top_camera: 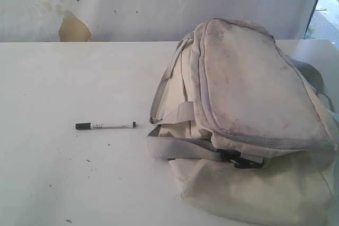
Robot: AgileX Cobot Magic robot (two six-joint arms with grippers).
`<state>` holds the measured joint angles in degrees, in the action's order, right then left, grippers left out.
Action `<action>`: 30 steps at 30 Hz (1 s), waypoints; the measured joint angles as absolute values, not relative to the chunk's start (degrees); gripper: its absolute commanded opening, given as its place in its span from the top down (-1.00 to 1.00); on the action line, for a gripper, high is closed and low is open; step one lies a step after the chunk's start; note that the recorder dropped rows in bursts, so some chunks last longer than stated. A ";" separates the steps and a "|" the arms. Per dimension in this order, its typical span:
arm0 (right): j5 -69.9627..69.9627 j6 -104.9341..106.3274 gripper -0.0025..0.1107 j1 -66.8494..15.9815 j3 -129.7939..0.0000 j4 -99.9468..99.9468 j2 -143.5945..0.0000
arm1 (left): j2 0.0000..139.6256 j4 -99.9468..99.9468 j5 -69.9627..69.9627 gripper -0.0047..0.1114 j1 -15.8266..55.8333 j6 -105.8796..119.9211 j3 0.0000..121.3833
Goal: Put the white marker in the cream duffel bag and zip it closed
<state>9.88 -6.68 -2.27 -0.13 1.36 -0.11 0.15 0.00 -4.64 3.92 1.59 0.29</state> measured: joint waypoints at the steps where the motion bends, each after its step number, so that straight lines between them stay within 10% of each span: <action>1: 9.88 -6.68 0.96 -2.27 -0.13 1.36 -0.11 | 0.15 0.00 -4.64 0.92 3.92 1.59 0.29; 12: 5.32 -6.68 0.96 -2.27 -0.25 1.36 -0.11 | 0.15 0.00 -0.69 0.92 3.92 1.59 0.55; 30: 16.09 -6.48 0.96 -2.27 -29.31 12.43 -4.86 | -0.09 0.00 -20.02 0.92 3.92 1.04 34.14</action>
<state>16.09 -6.48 -2.27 -29.31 12.43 -4.86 -0.09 0.00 -20.02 3.92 1.04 34.14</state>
